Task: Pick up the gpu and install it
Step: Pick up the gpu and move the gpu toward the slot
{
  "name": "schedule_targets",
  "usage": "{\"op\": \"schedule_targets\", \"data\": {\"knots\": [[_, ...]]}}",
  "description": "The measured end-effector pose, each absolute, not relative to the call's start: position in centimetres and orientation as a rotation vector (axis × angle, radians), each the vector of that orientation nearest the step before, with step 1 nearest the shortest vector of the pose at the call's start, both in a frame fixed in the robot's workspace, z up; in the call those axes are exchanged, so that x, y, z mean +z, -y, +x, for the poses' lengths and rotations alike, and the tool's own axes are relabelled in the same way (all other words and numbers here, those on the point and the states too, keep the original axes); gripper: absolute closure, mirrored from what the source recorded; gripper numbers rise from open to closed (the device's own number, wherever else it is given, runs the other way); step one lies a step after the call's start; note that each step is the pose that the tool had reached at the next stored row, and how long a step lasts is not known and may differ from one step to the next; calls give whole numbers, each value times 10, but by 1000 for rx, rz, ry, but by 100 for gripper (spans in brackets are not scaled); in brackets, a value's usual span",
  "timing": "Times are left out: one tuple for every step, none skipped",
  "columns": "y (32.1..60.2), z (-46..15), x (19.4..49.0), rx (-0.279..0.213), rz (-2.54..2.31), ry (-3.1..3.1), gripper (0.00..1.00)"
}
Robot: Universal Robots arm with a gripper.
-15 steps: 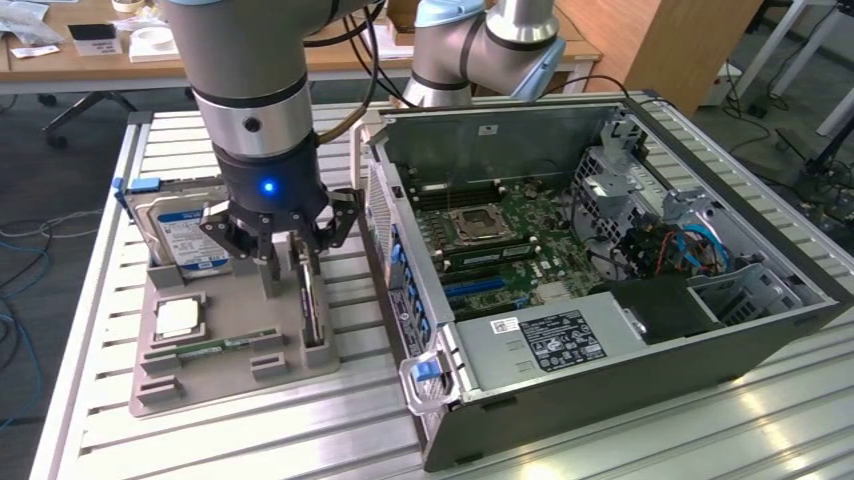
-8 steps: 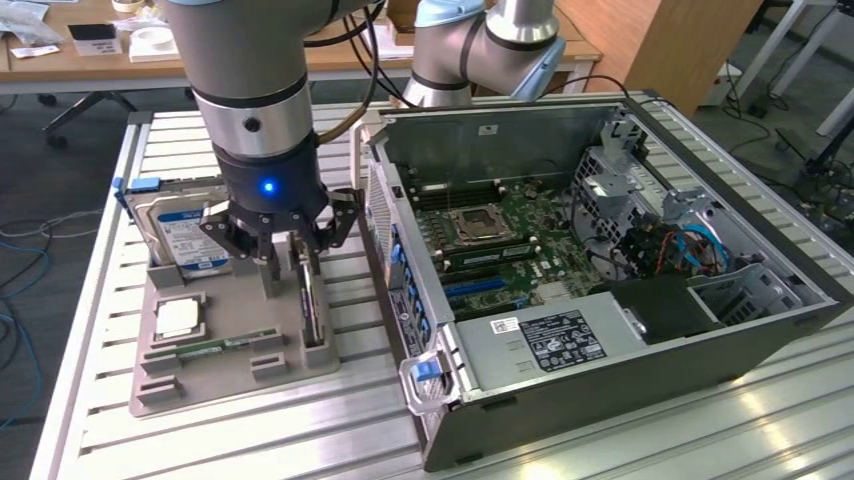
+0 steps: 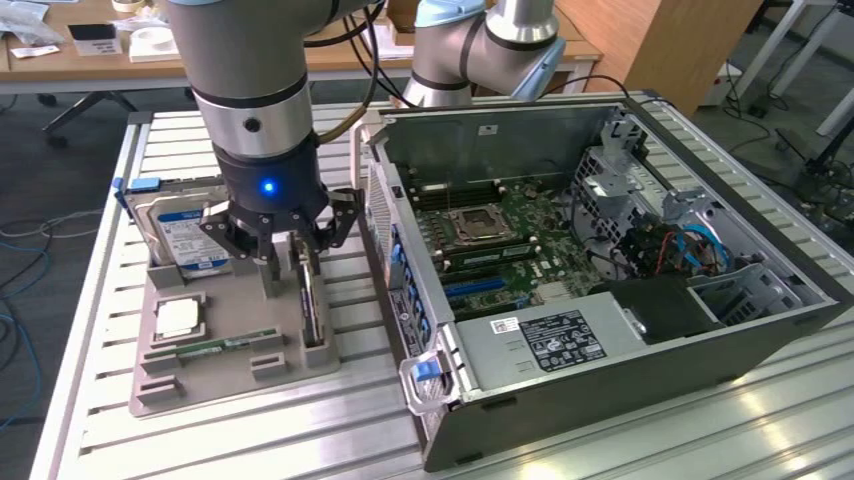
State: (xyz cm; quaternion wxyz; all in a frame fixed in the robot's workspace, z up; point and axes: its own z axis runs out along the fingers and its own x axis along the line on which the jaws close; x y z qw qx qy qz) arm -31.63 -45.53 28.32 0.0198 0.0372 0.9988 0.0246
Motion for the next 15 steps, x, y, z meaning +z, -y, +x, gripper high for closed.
{"op": "schedule_targets", "data": {"knots": [[455,-316,282,77,115,-3099,53],[455,-316,281,77,116,-3099,53],[455,-316,281,76,115,-3099,53],[455,-316,280,77,115,-3099,53],[455,-316,278,77,115,-3099,53],[455,-316,277,77,115,-3099,53],[455,-316,277,76,115,-3099,53],[455,-316,276,77,115,-3099,53],[455,-316,275,76,115,-3099,53],[455,-316,274,76,115,-3099,53],[455,-316,274,76,115,-3099,53],[455,-316,274,76,115,-3099,53],[455,-316,274,76,115,-3099,53],[455,-316,274,76,115,-3099,53],[455,-316,274,77,116,-3099,53]]}}
